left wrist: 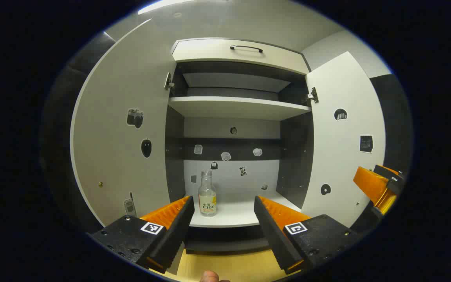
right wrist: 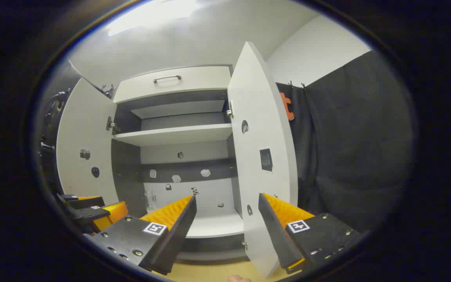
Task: Grasp the bottle in the cabinet with the left hand and place it on the coaster, then close the right door with the right hand and the left door with the left hand.
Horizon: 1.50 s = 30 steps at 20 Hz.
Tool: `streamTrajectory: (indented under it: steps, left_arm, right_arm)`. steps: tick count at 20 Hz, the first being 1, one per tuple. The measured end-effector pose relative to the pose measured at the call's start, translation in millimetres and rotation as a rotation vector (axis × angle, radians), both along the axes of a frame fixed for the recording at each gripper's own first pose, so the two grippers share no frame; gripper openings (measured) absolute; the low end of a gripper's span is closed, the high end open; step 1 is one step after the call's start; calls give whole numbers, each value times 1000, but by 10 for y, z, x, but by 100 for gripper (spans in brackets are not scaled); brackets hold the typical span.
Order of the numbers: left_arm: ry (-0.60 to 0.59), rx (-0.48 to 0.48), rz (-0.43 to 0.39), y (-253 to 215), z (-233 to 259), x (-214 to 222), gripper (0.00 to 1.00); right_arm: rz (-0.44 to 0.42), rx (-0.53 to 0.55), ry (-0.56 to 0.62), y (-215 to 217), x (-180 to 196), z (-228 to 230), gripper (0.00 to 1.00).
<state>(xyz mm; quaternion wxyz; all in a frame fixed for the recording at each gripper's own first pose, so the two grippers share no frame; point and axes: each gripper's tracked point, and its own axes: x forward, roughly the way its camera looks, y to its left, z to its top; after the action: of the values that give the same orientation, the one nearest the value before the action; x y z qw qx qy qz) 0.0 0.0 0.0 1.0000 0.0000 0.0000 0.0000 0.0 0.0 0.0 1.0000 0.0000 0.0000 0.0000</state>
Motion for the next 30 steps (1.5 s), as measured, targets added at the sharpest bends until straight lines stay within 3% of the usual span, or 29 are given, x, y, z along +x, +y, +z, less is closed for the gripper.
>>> streamTrajectory:
  steps: [5, 7, 8, 10, 13, 16, 18, 19, 20, 22, 25, 26, 27, 28, 30]
  left_arm:
    - [-15, -26, -7, 0, 63, -44, 96]
    - [-18, -30, -13, -2, 68, -62, 96]
    - [-23, -33, -13, 2, 68, -71, 96]
    - [-23, -39, -10, 19, 62, -75, 96]
    - [-15, -32, 4, 57, 41, -63, 97]
    - [-13, -28, 14, 79, 29, -54, 97]
    - [-8, -24, 17, 87, 14, -36, 96]
    - [-8, -23, 23, 101, 9, -21, 97]
    - [-6, -25, 29, 112, -3, -4, 96]
    - [1, -27, 38, 146, -38, 59, 97]
    - [5, -18, 67, 269, -88, 279, 97]
    - [9, -18, 75, 304, -117, 380, 100]
    - [10, -16, 80, 341, -149, 494, 97]
    - [19, -15, 80, 361, -188, 604, 97]
    - [30, -11, 84, 418, -276, 858, 97]
  right_arm:
    - [-53, 11, 35, -123, 24, -1, 96]
    - [-50, 20, 6, -153, 34, 78, 94]
    - [-54, 0, -30, -179, 26, 168, 98]
    - [-11, 2, -106, -92, -31, 322, 94]
    - [68, 93, -121, 80, -58, 363, 98]
    - [79, 26, -110, 118, -5, 288, 77]
    - [89, -13, -118, 159, -2, 266, 75]
    - [106, -4, -119, 208, -8, 269, 75]
    - [111, 12, -118, 218, -9, 279, 82]
    - [122, 27, -110, 231, 11, 277, 83]
    - [123, 12, -72, 221, 32, 193, 82]
    - [117, 2, -66, 198, 39, 173, 75]
    - [103, -11, -59, 161, 43, 162, 75]
    - [102, -18, -48, 155, 48, 129, 83]
    - [87, -13, -23, 112, 48, 84, 89]
